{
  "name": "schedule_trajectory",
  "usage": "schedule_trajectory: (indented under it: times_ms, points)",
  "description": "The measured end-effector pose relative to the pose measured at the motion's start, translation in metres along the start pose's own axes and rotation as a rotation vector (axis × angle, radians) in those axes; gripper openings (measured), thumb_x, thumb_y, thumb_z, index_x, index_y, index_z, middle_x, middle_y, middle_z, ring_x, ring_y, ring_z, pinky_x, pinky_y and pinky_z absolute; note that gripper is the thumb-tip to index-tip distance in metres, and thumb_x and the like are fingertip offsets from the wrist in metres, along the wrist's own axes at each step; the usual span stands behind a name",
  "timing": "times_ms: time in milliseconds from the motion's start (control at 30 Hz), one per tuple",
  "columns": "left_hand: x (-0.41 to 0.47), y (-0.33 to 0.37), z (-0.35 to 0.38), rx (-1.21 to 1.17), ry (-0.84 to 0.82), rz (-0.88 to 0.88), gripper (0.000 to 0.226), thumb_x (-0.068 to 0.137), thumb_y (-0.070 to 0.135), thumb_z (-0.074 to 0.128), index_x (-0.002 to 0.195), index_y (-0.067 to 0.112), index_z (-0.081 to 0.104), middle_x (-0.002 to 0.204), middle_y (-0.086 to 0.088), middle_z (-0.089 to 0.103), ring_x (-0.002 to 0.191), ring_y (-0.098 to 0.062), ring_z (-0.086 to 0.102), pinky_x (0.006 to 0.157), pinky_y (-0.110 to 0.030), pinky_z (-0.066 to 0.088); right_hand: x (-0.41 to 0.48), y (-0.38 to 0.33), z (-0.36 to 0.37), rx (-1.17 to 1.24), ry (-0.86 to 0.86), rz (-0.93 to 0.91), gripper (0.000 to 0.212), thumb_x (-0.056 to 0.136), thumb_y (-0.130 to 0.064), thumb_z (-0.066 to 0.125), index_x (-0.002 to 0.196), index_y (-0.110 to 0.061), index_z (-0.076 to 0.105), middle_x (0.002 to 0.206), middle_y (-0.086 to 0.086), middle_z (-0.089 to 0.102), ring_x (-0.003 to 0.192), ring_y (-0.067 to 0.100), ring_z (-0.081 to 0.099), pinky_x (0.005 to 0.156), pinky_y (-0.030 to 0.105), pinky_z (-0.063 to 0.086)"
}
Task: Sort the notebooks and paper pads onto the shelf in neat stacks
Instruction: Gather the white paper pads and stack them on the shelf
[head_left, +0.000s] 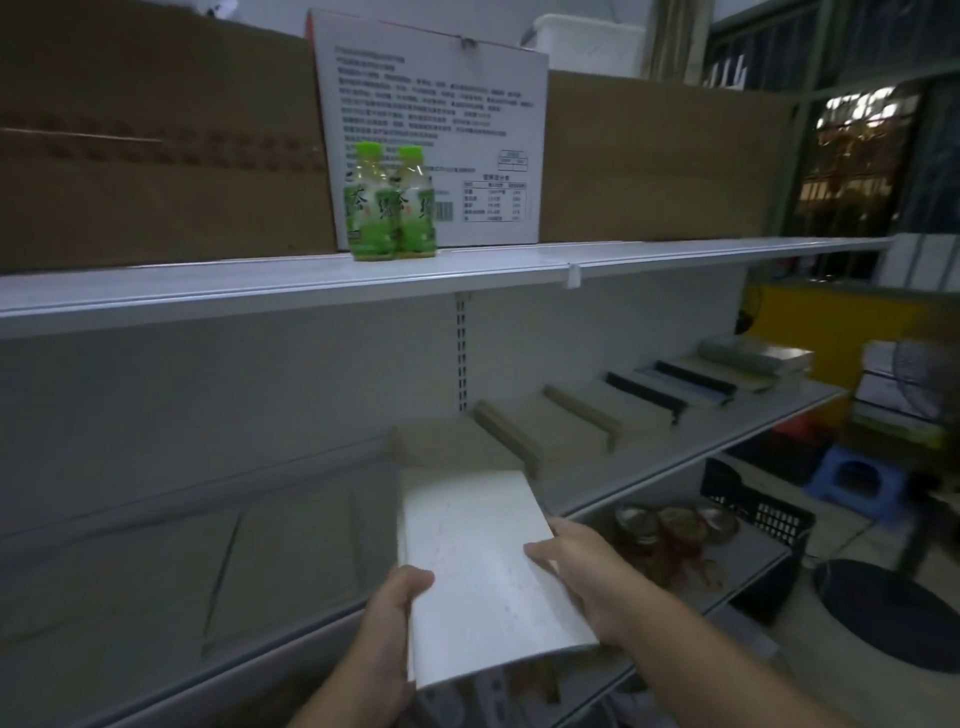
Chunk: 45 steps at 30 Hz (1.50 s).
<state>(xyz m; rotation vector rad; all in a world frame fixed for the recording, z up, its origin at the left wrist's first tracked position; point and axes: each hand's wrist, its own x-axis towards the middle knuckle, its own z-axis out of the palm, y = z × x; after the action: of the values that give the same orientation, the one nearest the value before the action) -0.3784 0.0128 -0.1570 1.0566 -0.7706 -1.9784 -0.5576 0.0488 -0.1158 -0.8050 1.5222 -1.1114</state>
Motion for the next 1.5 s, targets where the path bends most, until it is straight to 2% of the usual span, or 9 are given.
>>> schedule_trajectory:
  times_ms: [267,467,667,800,967,1100,1233,1367,1500]
  points:
    - [0.048,0.016,0.039,0.178,0.130,0.199,0.023,0.094,0.018,0.049,0.093,0.001,0.065,0.081,-0.017,0.071,0.076,-0.030,0.067,0.064,-0.030,0.050,0.054,-0.017,-0.022,-0.043,0.069,-0.098,0.030,0.094,0.001,0.045,0.117,-0.015,0.056,0.098,0.006,0.067,0.088,0.024,0.066,0.063,0.031,0.054]
    - [0.108,0.045,0.039,0.375,0.225,0.424,0.011,0.075,0.009,0.066,0.079,0.019,0.068,0.067,0.013,0.073,0.073,-0.012,0.068,0.062,-0.021,0.053,0.128,-0.057,-0.020,-0.082,0.096,-0.152,0.040,0.090,0.006,0.050,0.129,-0.003,0.051,0.112,0.007,0.063,0.094,0.020,0.060,0.083,0.028,0.051]
    - [0.153,0.086,0.026,0.583,0.203,0.387,0.060,0.047,0.025,0.072,0.106,0.015,0.065,0.100,-0.003,0.070,0.086,-0.018,0.067,0.081,-0.041,0.057,0.200,-0.090,-0.008,-0.361,0.075,-0.167,0.029,0.085,0.000,0.051,0.108,-0.006,0.067,0.096,0.010,0.070,0.081,0.025,0.067,0.065,0.031,0.057]
    - [0.171,0.101,0.020,1.129,0.127,0.276,0.133,0.056,0.057,0.081,0.152,0.022,-0.003,0.150,-0.001,0.035,0.133,-0.018,0.041,0.107,-0.028,0.036,0.243,-0.093,0.001,-0.504,0.142,-0.195,0.026,0.083,-0.006,0.058,0.107,0.002,0.066,0.103,0.018,0.068,0.086,0.031,0.067,0.077,0.040,0.055]
    - [0.186,0.088,0.023,1.685,0.224,0.304,0.126,0.073,0.063,0.064,0.143,0.020,-0.032,0.154,-0.008,0.027,0.131,-0.024,0.041,0.102,-0.031,0.040,0.266,-0.092,0.013,-1.018,0.126,-0.254,0.049,0.095,-0.023,0.047,0.141,-0.009,0.036,0.142,0.009,0.043,0.127,0.025,0.044,0.092,0.023,0.039]
    - [0.191,0.089,0.028,1.731,0.317,0.313,0.120,0.076,0.061,0.061,0.145,0.019,-0.027,0.143,-0.003,0.042,0.125,-0.022,0.048,0.098,-0.032,0.044,0.282,-0.083,0.017,-1.279,0.046,-0.384,0.057,0.096,-0.025,0.037,0.149,-0.018,0.018,0.148,0.009,0.033,0.134,0.028,0.035,0.106,0.035,0.036]
    - [0.190,0.087,0.028,1.674,0.344,0.272,0.128,0.073,0.062,0.065,0.142,0.021,-0.033,0.144,-0.001,0.042,0.126,-0.020,0.047,0.095,-0.027,0.041,0.290,-0.073,0.019,-1.285,0.013,-0.480,0.038,0.096,-0.020,0.033,0.134,-0.018,0.041,0.131,0.013,0.047,0.107,0.025,0.053,0.077,0.025,0.038]
    - [0.194,0.084,0.024,1.560,0.358,0.187,0.132,0.071,0.059,0.070,0.141,0.020,-0.035,0.150,-0.001,0.036,0.132,-0.018,0.041,0.100,-0.025,0.039,0.288,-0.061,0.023,-1.276,0.205,-0.631,0.037,0.085,-0.022,0.033,0.111,-0.015,0.058,0.141,0.019,0.041,0.124,0.036,0.045,0.095,0.039,0.044]
    - [0.193,0.080,0.021,1.457,0.373,0.183,0.132,0.070,0.054,0.074,0.138,0.025,-0.035,0.151,-0.003,0.036,0.133,-0.019,0.041,0.101,-0.026,0.039,0.287,-0.066,0.020,-1.292,0.147,-0.739,0.018,0.071,-0.017,0.052,0.079,-0.012,0.067,0.104,0.013,0.065,0.095,0.037,0.064,0.075,0.043,0.053]
